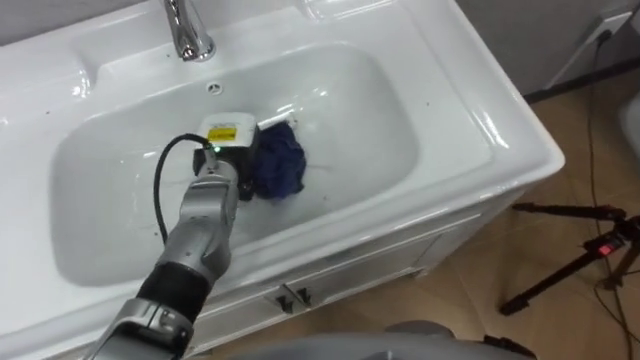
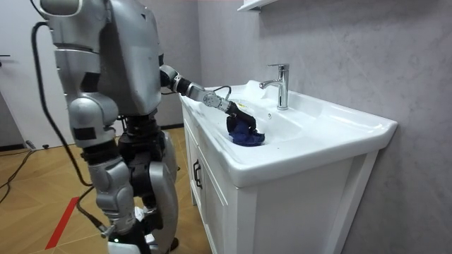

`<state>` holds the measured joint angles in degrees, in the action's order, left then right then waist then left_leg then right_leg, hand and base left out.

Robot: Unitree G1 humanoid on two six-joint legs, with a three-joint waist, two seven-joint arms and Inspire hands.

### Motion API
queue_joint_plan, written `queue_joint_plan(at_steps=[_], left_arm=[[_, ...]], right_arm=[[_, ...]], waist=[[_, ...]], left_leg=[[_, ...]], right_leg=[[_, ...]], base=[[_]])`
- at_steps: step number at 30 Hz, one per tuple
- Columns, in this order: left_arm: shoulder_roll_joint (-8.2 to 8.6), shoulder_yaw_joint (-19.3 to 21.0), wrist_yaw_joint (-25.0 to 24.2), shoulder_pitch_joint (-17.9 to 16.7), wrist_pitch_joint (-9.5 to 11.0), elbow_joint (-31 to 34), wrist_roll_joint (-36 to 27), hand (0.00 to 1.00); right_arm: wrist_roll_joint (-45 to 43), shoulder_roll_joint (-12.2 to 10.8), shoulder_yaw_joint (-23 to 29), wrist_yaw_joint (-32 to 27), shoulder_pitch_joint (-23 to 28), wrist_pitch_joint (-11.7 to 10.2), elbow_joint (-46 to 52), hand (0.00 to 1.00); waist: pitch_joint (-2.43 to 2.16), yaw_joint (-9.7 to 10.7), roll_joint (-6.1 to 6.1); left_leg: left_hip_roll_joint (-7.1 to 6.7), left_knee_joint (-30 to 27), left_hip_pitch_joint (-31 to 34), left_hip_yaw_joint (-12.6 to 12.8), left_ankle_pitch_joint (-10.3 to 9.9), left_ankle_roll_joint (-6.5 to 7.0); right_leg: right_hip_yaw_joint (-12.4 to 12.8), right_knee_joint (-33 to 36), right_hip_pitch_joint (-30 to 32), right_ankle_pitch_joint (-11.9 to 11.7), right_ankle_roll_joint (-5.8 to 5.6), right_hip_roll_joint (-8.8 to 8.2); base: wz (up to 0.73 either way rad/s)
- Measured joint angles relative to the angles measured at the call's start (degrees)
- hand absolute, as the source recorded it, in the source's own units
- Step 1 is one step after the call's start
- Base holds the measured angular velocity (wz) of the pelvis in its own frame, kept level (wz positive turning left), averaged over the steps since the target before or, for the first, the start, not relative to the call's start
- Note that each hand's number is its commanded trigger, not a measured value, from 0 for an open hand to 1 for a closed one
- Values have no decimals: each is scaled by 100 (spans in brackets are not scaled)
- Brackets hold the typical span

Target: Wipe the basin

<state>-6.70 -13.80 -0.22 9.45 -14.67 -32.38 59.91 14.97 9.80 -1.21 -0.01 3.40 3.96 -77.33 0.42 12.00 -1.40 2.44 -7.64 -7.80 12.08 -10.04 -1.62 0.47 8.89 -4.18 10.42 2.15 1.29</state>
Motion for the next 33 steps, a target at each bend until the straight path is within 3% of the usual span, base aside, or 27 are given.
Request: queue_joint_plan(at_steps=[4,7,14,25,30,33], left_arm=[[140,482,528,5,152,-412,-1126,100],[163,759,757,44,340,-703,-2044,100],[159,956,1047,95,614,-1019,-3511,100],[207,1090,1228,95,651,-1075,-4238,100],[206,1089,1270,95,653,-1090,-4215,100],[217,1072,1344,97,728,-1154,-3820,100]], right_arm=[[-384,-17,165,-68,88,259,104,0],[-667,-37,311,-60,104,336,115,0],[-1201,-119,313,-102,170,576,180,0],[-1293,-173,310,-124,234,741,328,0],[-1303,-177,303,-121,244,756,351,0],[-1406,-207,311,-110,226,796,350,0]], waist=[[-21,42,-9],[-28,42,-3],[-30,31,1],[-35,1,26],[-37,6,43],[-36,43,43]], left_leg=[[-17,2,-41,66,0,1],[-21,2,-68,97,0,2],[-20,2,-67,102,0,2],[-16,4,-91,231,0,2],[-15,4,-101,289,0,2],[-16,4,-102,281,0,2]], right_leg=[[92,3,10,-63,-44,-10],[110,16,9,-84,-57,-11],[108,20,17,-98,-54,-8],[152,75,46,-96,-46,-11],[228,84,58,-96,-47,-4],[246,92,57,-98,-50,-4]], base=[[-12],[-7],[0],[-3],[-3],[0]])
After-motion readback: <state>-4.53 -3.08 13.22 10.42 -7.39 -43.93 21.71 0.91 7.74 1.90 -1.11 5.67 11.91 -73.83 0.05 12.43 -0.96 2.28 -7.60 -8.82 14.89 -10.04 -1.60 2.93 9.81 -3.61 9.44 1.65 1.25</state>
